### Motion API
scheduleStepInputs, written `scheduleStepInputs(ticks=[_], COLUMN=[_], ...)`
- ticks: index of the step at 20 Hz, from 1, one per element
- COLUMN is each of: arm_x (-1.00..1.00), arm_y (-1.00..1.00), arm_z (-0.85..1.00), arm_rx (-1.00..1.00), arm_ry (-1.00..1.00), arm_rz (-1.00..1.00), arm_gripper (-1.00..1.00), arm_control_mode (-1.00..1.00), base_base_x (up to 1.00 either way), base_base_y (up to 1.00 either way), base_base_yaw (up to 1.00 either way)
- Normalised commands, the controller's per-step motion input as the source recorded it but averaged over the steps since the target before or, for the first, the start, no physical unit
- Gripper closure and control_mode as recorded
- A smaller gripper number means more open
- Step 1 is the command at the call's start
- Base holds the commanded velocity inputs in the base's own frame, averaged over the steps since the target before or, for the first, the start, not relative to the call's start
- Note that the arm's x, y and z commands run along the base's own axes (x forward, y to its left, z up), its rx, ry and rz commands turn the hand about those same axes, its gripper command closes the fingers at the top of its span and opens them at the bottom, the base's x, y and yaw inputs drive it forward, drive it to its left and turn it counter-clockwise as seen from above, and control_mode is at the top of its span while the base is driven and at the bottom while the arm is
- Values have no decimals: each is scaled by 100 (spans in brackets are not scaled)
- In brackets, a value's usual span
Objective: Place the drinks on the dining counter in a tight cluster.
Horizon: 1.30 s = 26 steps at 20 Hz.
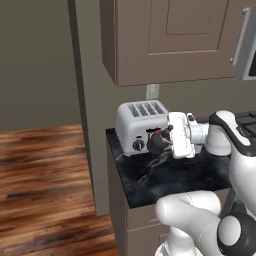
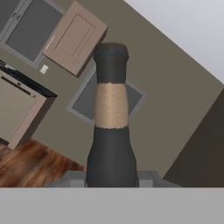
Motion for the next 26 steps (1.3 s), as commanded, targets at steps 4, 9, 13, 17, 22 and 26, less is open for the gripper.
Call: scheduleStepInputs(ticks=[4,9,13,17,22,26], arm_x=[0,0,0,0,0,0], arm_y=[0,0,0,0,0,0], arm_z=[0,0,0,0,0,0], arm_rx=[0,0,0,0,0,0], arm_ry=[0,0,0,0,0,0], arm_rz=[0,0,0,0,0,0], arm_gripper=[100,100,100,100,100,100], arm_control_mode=[-100,-100,-100,100,100,100], base_base_x=[0,0,0,-35,-61,-71], base_base_y=[0,0,0,4,9,10], base_base_yaw=[0,0,0,0,0,-1])
